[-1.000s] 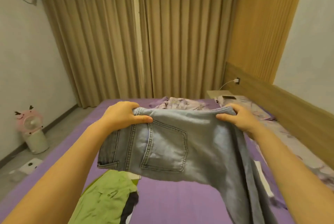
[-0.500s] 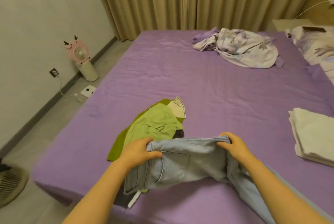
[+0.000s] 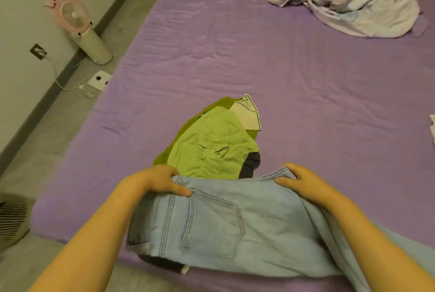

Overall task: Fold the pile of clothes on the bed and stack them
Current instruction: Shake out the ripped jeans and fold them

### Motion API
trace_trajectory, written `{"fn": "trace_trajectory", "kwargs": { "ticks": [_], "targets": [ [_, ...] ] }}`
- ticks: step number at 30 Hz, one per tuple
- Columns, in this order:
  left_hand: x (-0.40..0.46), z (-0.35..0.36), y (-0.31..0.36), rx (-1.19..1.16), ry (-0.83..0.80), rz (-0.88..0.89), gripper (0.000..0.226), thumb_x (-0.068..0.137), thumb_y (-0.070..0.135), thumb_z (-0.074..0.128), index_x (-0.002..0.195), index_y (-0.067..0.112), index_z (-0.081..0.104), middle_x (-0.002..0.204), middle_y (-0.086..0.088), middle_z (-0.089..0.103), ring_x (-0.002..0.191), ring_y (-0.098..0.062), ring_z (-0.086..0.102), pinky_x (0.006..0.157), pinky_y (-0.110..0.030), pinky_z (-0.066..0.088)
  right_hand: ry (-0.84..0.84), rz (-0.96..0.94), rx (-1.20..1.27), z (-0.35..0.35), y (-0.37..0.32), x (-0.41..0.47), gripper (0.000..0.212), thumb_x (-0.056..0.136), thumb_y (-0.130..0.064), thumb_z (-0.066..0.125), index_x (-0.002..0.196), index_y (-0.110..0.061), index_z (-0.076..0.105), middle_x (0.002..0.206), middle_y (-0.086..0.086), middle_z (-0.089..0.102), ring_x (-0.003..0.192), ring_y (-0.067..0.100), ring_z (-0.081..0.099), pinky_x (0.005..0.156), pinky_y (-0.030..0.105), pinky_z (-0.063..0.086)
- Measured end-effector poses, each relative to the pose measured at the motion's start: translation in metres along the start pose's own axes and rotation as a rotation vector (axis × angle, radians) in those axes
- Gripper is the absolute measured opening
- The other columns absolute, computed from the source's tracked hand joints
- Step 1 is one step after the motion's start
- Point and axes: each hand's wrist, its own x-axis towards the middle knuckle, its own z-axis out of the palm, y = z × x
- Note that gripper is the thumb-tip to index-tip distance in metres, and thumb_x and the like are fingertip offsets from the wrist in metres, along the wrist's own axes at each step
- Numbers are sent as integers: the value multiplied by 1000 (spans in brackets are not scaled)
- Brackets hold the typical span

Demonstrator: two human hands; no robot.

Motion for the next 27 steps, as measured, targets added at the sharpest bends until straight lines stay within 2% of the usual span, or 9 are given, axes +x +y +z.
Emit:
{"fn": "trace_trajectory", "kwargs": {
  "ticks": [4, 7, 10, 13, 16, 20, 22, 25, 27],
  "targets": [
    [62, 30, 4, 372, 372, -88, 63, 84, 61, 54, 137, 27, 42, 139, -4, 47, 131, -25, 40, 103, -41, 31, 52, 86, -70, 35, 4, 63, 17, 88, -16, 65, 94, -5, 53, 87, 10, 56, 83, 25, 49, 60, 32, 29],
    [94, 81, 40, 385, 509, 118, 63, 93, 47, 47, 149, 28, 26, 158, -7, 20, 147, -31, 11, 117, -54, 7, 120, 166, -82, 58, 21, 96, 21, 89, -9, 62, 104, 4, 58, 101, 22, 61, 93, 35, 56, 71, 36, 37],
    [112, 130, 72, 450, 625, 371, 66, 78, 51, 70, 137, 28, 52, 148, -8, 43, 136, -35, 39, 106, -61, 33, 202, 203, -58, 63, 29, 111, 27, 89, -13, 64, 111, 1, 58, 106, 21, 63, 95, 35, 57, 78, 39, 43],
    [130, 150, 83, 459, 652, 418, 72, 76, 58, 69, 138, 26, 50, 147, -8, 43, 134, -33, 41, 103, -61, 27, 219, 192, -84, 57, 40, 122, 28, 88, -25, 66, 109, -8, 61, 101, 12, 65, 92, 31, 58, 75, 38, 45],
    [150, 154, 76, 460, 619, 448, 72, 85, 63, 53, 144, 24, 41, 152, -10, 34, 139, -34, 32, 104, -60, 23, 297, 245, -157, 46, 48, 137, 28, 86, -41, 65, 88, -13, 62, 81, 6, 61, 80, 27, 56, 67, 36, 42],
    [169, 153, 67, 512, 509, 404, 80, 84, 72, 44, 147, 24, 34, 154, -11, 28, 142, -33, 26, 107, -58, 18, 462, 247, -87, 38, 52, 156, 27, 92, -34, 59, 77, -12, 60, 78, 8, 64, 74, 26, 55, 62, 32, 38],
    [171, 150, 71, 522, 467, 357, 83, 85, 73, 40, 151, 26, 21, 158, -12, 14, 144, -36, 15, 110, -60, 9, 461, 200, 41, 36, 58, 148, 19, 94, -26, 57, 82, -11, 60, 80, 5, 64, 76, 23, 56, 64, 29, 36],
    [170, 152, 81, 563, 380, 297, 84, 91, 70, 25, 147, 28, -20, 152, -11, -30, 138, -37, -30, 108, -64, -21, 442, 156, 88, 39, 83, 103, 18, 93, -22, 59, 102, -7, 63, 94, 4, 62, 83, 16, 54, 72, 23, 38],
    [163, 151, 98, 555, 349, 214, 82, 94, 60, 29, 148, 23, -20, 152, -13, -31, 137, -38, -32, 107, -63, -22, 445, 173, 37, 47, 110, 59, 24, 93, -23, 61, 111, -6, 62, 105, 8, 61, 91, 18, 54, 81, 26, 41]
  ]
}}
